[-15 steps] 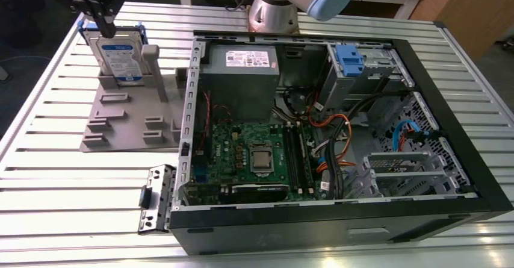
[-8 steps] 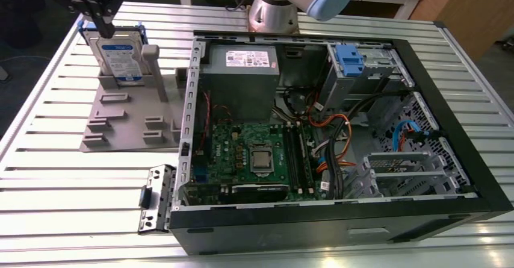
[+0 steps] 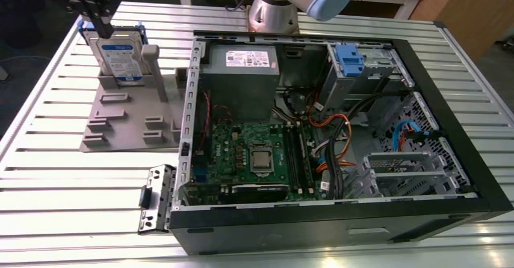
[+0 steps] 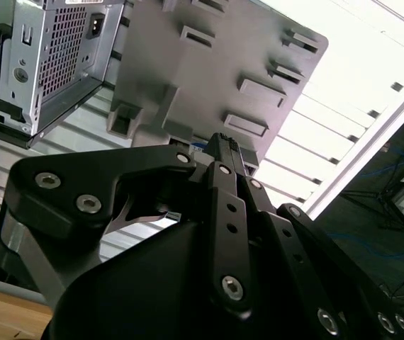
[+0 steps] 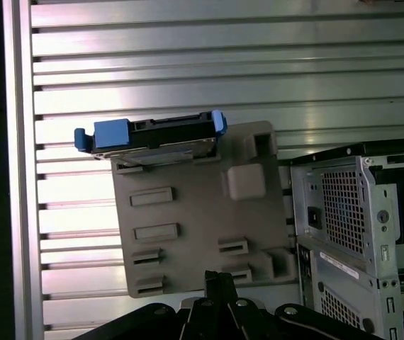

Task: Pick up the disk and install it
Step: 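Reach for the disk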

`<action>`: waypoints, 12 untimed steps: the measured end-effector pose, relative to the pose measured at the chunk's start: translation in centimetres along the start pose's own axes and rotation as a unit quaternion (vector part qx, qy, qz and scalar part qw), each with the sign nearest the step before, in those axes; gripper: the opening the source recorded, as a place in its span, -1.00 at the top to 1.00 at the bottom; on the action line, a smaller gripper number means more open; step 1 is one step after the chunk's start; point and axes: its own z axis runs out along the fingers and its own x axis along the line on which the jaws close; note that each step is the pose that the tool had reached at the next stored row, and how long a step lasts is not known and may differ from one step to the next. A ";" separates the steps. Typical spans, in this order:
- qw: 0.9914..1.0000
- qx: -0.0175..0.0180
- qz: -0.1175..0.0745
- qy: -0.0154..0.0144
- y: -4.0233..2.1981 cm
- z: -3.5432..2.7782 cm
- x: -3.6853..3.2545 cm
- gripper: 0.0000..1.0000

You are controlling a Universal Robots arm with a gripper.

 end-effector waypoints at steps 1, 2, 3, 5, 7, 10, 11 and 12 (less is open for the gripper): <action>1.000 0.000 0.000 0.000 0.00 0.00 0.04 0.80; 1.000 0.000 0.000 0.000 -0.01 0.01 0.07 0.80; 1.000 0.000 0.000 0.000 -0.01 0.01 0.12 0.80; 1.000 0.000 0.000 0.000 -0.01 0.02 0.17 0.80; 1.000 0.000 0.000 0.000 -0.02 0.03 0.23 0.80; 1.000 0.000 0.000 0.000 -0.02 0.05 0.30 0.80; 1.000 0.000 0.000 0.000 -0.03 0.05 0.33 0.80; 1.000 0.000 0.000 0.000 -0.03 0.06 0.35 0.80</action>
